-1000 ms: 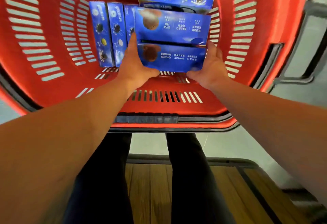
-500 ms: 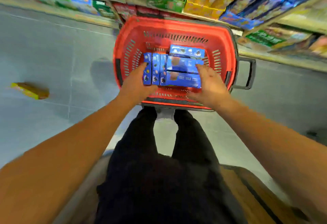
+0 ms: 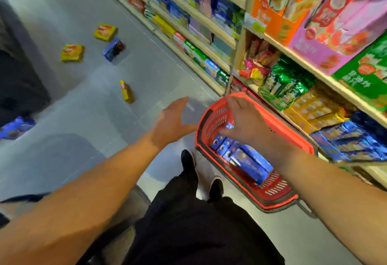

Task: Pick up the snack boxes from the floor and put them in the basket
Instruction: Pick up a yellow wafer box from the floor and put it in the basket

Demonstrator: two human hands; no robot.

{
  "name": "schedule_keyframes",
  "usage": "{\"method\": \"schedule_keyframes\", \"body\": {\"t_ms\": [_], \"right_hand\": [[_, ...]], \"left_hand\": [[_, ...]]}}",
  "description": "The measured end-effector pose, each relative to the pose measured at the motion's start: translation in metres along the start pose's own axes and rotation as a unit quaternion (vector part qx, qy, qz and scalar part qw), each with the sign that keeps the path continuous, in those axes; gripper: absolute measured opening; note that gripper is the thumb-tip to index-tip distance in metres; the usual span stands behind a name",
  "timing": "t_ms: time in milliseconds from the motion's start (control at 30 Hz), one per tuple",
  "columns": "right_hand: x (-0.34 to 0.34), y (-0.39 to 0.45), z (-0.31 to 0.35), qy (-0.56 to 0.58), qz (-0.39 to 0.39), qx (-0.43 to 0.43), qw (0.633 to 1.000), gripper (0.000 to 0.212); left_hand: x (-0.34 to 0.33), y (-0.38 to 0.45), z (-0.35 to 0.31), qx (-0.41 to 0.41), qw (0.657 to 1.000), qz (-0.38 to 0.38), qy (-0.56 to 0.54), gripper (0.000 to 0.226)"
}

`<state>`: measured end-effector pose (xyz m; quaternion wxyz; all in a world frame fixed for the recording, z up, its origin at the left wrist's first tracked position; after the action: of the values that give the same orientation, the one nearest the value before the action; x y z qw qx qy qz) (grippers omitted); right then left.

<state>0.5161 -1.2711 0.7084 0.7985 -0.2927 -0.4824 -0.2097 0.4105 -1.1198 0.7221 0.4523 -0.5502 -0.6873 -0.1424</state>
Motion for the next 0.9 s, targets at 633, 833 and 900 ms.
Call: {"method": "schedule_keyframes", "body": {"t_ms": [633,833,900], "right_hand": [[-0.088,0.165,0.381,-0.132,0.096,0.256,0.953,0.099],[-0.113,0.215,0.445,-0.105,0.130,0.212,0.963,0.097],[-0.118,0.231,0.457,-0.097,0.134,0.201,0.965,0.097]], "left_hand": [[0.193,-0.154,0.347,0.289,0.921,-0.250,-0.081,0.089],[0.237,-0.147,0.418,0.295,0.920,-0.233,-0.106,0.089],[0.247,-0.141,0.433,0.295,0.921,-0.231,-0.108,0.088]]}}
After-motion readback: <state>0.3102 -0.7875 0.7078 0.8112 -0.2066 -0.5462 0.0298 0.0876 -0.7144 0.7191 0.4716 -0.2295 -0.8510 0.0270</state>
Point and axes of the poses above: each hand's wrist, its own y-axis towards the middle knuckle, its own x-axis out of the back of the hand, z = x × y, the point moved 10 cm from there along y, towards the middle knuckle
